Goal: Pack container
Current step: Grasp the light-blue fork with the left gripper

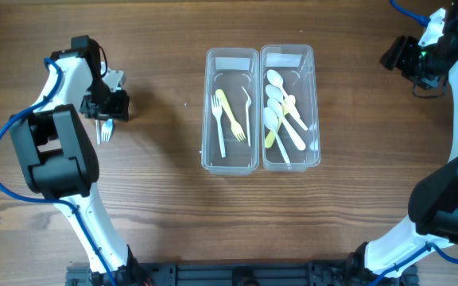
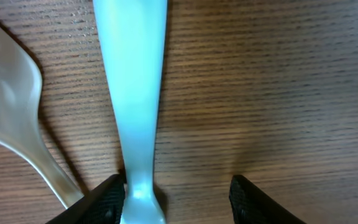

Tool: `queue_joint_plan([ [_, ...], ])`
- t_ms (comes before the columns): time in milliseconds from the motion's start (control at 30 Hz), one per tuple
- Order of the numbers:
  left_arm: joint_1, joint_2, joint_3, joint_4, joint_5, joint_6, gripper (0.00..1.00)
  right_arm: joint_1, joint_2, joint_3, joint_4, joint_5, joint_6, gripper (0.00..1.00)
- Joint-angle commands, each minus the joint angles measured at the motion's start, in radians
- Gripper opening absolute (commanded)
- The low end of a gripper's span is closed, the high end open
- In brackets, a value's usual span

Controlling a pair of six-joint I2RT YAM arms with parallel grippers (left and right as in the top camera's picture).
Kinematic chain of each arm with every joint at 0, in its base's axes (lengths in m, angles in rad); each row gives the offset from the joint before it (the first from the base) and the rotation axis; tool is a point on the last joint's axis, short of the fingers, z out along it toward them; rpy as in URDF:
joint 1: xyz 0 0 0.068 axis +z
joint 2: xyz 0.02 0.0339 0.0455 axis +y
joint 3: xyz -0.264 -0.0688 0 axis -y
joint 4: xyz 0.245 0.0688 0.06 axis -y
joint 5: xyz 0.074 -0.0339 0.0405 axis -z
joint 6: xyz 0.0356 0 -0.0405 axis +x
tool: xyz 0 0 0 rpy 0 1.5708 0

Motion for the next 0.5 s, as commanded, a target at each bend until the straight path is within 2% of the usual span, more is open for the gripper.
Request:
queue_joint_plan([
  [0,0.019,-0.007,-0.025,0.027,-0.010,0.028,0.57,0.006,-0.008,0.008,-0.002,0.014,0.010,0.68],
  [100,0.044,-0.007,-0.054,0.054,-0.008,0.028,0.56,0.006,-0.008,0.008,-0.005,0.014,0.010,0.68],
  [233,0.045,-0.007,-0.060,0.062,0.006,0.029,0.34,0.006,-0.008,0.008,-0.005,0.013,0.011,0.68],
  [367,0.043,-0.007,-0.060,0.074,0.006,0.086,0.31,0.006,-0.008,0.008,-0.013,0.013,0.011,0.67],
  [400,0.043,-0.007,-0.060,0.080,0.006,0.089,0.28,0.006,-0.008,0.008,-0.013,0.013,0.011,0.67],
  [433,0.043,-0.007,-0.060,0.085,0.007,0.088,0.21,0.006,-0.008,0.008,-0.016,0.013,0.011,0.67],
  [467,0.041,-0.007,-0.060,0.088,0.007,0.088,0.22,0.006,-0.008,0.008,-0.018,0.013,0.011,0.67],
])
